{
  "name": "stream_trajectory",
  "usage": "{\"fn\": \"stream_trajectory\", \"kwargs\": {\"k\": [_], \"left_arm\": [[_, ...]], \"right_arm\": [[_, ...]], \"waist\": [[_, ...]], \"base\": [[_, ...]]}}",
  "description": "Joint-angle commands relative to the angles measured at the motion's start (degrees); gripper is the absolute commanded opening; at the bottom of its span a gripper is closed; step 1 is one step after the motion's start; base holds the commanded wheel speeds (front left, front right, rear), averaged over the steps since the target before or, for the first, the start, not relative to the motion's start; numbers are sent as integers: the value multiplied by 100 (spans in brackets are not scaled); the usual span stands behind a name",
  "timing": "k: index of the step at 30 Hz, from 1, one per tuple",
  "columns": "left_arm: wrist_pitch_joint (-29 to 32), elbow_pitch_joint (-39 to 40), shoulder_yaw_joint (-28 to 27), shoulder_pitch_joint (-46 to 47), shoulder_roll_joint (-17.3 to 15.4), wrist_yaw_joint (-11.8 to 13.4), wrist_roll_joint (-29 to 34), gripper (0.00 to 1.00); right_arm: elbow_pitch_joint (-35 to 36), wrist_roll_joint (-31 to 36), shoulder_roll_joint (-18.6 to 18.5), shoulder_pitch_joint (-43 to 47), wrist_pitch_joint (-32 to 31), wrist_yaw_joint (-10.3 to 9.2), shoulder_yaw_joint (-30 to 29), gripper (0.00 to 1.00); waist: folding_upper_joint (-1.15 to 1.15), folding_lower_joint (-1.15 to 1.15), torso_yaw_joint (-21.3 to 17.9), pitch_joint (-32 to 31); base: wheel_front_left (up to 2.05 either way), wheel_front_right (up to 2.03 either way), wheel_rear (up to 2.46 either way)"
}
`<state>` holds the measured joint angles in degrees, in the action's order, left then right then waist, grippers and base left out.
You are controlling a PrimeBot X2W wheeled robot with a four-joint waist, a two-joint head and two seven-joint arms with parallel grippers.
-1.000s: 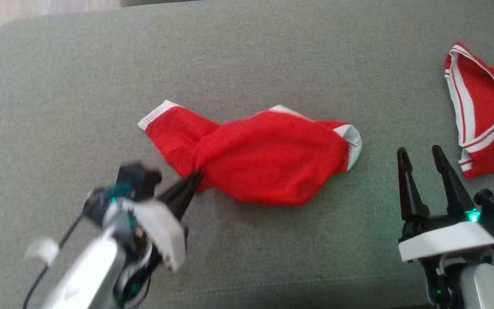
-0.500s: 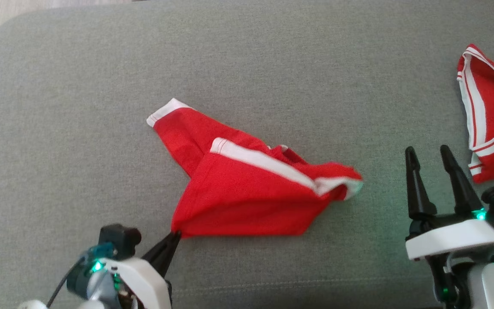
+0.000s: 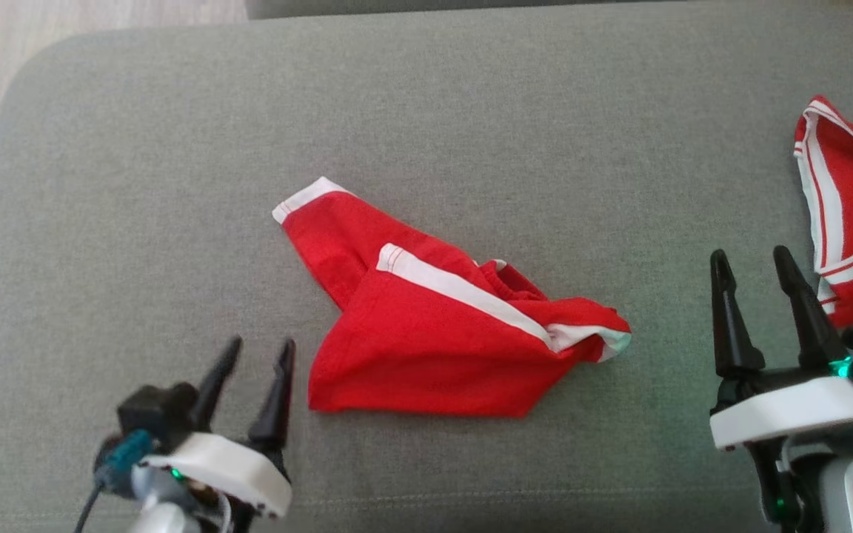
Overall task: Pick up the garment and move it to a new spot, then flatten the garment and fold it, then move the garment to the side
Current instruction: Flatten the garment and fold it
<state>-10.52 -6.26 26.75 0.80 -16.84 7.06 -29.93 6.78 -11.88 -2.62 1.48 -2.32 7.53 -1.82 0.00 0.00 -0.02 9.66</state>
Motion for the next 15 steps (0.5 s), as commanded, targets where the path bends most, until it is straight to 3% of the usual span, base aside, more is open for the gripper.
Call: {"fn": "stream_trajectory", "kwargs": {"k": [1,9,15], "left_arm": [[-135,236,-279,329,-68,68,103,100],[-431,807,-786,503,-136,433,651,100],[-443,807,-988,426,-228,465,758,100]], "right_arm": [[234,46,-26,-48,-22,-4,161,100],[380,151,-26,79,-148,-4,268,100],[467,94,-26,150,-223,-4,359,100]], "waist": [[0,0,16,-47],[0,0,55,-257],[0,0,47,-310]], "base": [[0,0,0],[0,0,0],[0,0,0]]}}
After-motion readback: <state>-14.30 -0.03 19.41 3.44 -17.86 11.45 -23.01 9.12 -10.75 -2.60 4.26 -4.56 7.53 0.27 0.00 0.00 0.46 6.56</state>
